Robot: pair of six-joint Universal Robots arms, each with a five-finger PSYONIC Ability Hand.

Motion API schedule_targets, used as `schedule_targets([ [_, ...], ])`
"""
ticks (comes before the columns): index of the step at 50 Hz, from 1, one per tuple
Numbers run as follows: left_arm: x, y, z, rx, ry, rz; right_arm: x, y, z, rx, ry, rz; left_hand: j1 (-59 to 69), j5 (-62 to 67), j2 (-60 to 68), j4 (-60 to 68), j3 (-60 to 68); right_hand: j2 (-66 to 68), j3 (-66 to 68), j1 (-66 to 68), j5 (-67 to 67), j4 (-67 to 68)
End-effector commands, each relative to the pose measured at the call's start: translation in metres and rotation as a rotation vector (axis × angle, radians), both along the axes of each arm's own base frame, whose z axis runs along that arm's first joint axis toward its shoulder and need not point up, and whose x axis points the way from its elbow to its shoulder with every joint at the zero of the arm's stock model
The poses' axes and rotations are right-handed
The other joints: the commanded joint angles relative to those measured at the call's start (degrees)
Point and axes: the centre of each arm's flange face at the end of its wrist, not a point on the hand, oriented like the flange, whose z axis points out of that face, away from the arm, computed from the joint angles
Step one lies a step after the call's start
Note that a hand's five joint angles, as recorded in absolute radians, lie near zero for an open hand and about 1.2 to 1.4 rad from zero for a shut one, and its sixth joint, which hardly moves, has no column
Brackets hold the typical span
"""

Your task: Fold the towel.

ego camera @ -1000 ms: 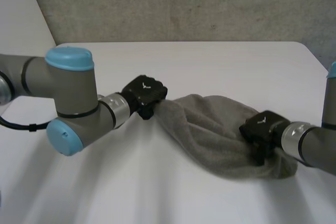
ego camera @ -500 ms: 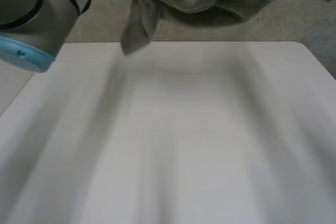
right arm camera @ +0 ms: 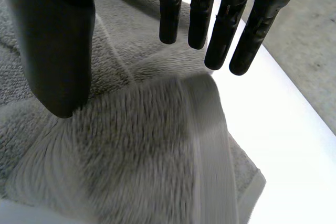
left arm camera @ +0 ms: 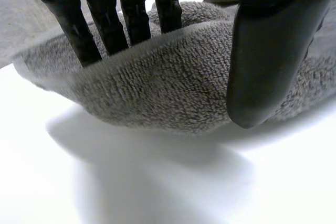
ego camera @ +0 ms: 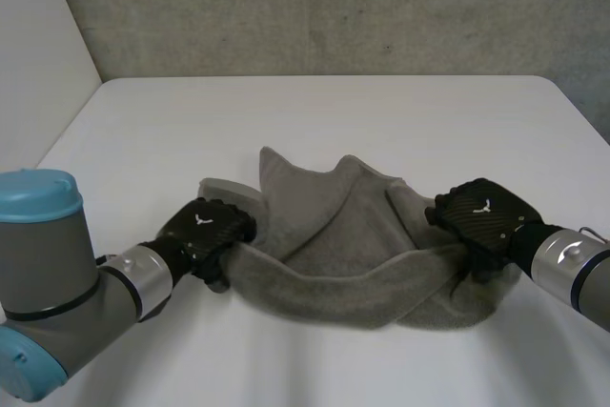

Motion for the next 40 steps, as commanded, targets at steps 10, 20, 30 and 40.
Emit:
schedule_targets([
  [10,0.003,-0.021,0.018,-0.079,0.025,0.01,-0.001,-0.008,0.018,0.062,-0.108,-0.098,-4.2,-4.1,-6.8,-5.7,-5.7,-2.9,-2.6,-3.0,-0.5,-2.7],
  [20,0.002,-0.02,0.004,-0.036,0.017,-0.008,0.027,-0.015,-0.019,0.373,-0.045,-0.039,-3.2,-3.1,-5.8,-4.7,-4.7,-1.5,-1.2,-1.6,0.8,-1.3],
  [30,0.002,-0.021,-0.006,-0.006,0.006,-0.007,0.028,-0.023,-0.033,0.414,-0.042,-0.07,13.2,13.3,10.6,11.7,11.7,27.2,27.4,27.0,29.5,27.3],
  [40,0.003,-0.02,-0.006,0.002,0.003,-0.007,0.022,-0.011,0.008,0.349,-0.117,-0.086,25.1,25.2,22.4,23.6,23.5,44.7,45.0,44.6,47.1,44.9],
])
